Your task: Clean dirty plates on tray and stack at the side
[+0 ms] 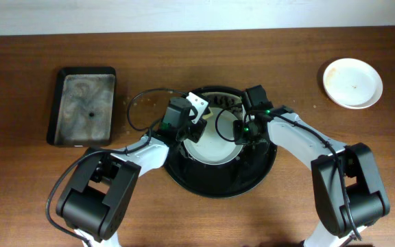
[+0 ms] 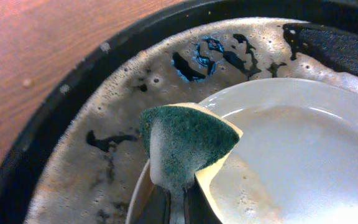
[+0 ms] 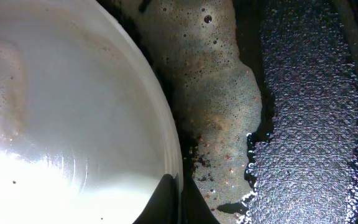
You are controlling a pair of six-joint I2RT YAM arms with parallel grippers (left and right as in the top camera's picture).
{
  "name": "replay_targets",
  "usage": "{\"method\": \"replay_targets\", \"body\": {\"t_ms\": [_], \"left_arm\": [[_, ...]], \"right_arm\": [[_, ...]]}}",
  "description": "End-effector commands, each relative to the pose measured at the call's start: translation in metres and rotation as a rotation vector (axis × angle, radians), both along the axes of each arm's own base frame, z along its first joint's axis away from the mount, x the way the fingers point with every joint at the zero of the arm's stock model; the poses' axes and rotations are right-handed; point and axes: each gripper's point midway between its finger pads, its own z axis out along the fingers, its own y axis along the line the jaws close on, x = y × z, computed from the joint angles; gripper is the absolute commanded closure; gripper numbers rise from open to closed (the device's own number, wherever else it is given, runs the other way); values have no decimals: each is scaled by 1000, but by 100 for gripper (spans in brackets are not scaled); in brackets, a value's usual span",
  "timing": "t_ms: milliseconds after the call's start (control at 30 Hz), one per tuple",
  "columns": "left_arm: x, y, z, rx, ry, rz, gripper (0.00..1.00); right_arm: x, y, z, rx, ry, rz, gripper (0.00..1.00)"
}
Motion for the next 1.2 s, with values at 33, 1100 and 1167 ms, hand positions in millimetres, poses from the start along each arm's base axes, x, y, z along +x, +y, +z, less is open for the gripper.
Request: {"method": "replay_targets", "body": {"t_ms": [33,1100,1167], "left_arm": [[19,23,-2,119,-84,74,99],[-28,-10,23,-233,229,86,99],[-27,-14,18,-245,234,72,100]], "right_arm": [[-9,-8,-11,-44,41,9,96],[-9,-8,-11,-43,40,9,96],[-9,-8,-11,-44,40,9,96]]}}
